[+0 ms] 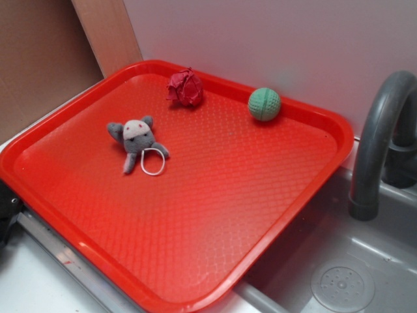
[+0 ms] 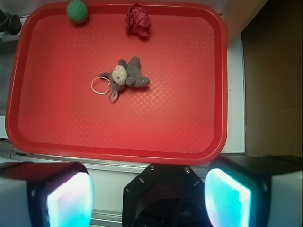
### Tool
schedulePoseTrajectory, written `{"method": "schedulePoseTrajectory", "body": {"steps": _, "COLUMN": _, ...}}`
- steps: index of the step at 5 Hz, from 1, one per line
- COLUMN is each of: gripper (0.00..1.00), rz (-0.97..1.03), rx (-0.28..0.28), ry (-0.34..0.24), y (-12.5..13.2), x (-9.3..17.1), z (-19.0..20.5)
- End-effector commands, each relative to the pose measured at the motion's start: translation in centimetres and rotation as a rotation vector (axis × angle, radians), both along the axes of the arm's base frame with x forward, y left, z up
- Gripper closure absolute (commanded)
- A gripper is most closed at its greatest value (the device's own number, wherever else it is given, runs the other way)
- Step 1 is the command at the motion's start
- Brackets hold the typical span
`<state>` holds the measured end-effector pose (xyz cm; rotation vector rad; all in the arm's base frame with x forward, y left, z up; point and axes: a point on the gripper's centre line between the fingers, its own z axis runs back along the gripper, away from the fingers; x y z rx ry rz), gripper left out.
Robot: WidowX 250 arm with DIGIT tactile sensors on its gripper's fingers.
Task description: Grab the green ball.
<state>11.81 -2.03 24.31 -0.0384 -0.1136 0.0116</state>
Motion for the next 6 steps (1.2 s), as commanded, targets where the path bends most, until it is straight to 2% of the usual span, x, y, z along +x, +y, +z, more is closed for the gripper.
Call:
{"method": "schedulePoseTrajectory", "body": {"steps": 1, "gripper": 0.00, "rz": 0.000, "rx": 0.000, "ry": 0.000, "y": 0.0, "x": 0.0, "z": 0.0}}
{"method": "schedulePoseTrajectory", "body": {"steps": 2, "gripper": 0.00, "rz": -0.011, "rx": -0.012, "ry": -0.119, "y": -0.6, "x": 1.4, "z": 0.0}}
{"method": "schedulePoseTrajectory", "body": {"steps": 3, "gripper": 0.00, "rz": 0.060, "rx": -0.021, "ry": -0.249, "y": -2.3, "x": 2.4, "z": -0.5}}
{"method": "schedulePoseTrajectory", "body": {"steps": 4, "gripper": 0.00, "rz": 0.051, "rx": -0.061, "ry": -0.337, "y": -5.4, "x": 5.0, "z": -2.6}}
{"method": "schedulePoseTrajectory", "body": {"steps": 5, "gripper": 0.00, "rz": 0.076, "rx": -0.033, "ry": -0.392, "y": -7.1, "x": 7.9, "z": -4.5}}
{"method": "schedulePoseTrajectory", "body": {"steps": 6, "gripper": 0.00, "rz": 0.116, "rx": -0.076, "ry": -0.431, "y": -7.7, "x": 10.5, "z": -5.7}}
